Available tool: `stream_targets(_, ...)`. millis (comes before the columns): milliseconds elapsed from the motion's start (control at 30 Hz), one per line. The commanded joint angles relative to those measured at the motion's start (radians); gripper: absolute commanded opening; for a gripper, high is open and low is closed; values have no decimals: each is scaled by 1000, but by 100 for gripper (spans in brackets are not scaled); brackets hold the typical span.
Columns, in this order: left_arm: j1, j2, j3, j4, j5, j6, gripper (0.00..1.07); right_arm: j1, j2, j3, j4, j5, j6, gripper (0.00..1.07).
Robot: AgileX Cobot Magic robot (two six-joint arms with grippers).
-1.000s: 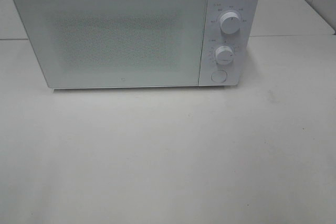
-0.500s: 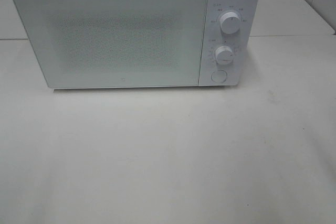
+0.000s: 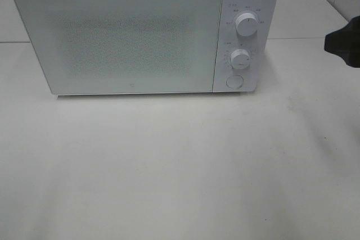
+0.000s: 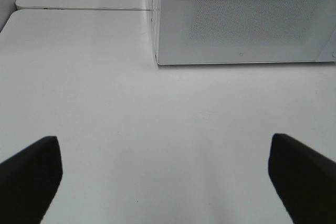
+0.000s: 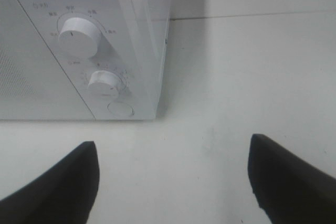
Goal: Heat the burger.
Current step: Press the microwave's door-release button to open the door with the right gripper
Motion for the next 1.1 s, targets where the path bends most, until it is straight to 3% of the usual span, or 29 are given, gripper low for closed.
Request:
stream_targets(33, 5, -8, -1, 1, -10, -3, 100, -7, 87, -1, -13, -175, -13, 76)
stream_targets(233, 5, -8, -1, 1, -10, -3, 100, -7, 175, 3, -13, -245, -34, 76)
stream_targets(433, 5, -8, -1, 1, -10, -3, 100, -7, 291, 4, -10, -297, -204, 76)
stream_targets(633, 5, -8, -1, 1, -10, -3, 100, -7, 393, 46, 0, -479, -351, 76)
stream_targets(833, 5, -8, -1, 1, -10, -3, 100, -4, 453, 118, 127, -633, -612, 76)
stream_targets(933, 5, -8, -1, 1, -10, -3, 100, 56, 493, 148, 290, -709, -872, 76)
stream_targets(1100, 5, -8, -1, 1, -10, -3, 100, 158, 535, 148, 404, -720, -1098, 76)
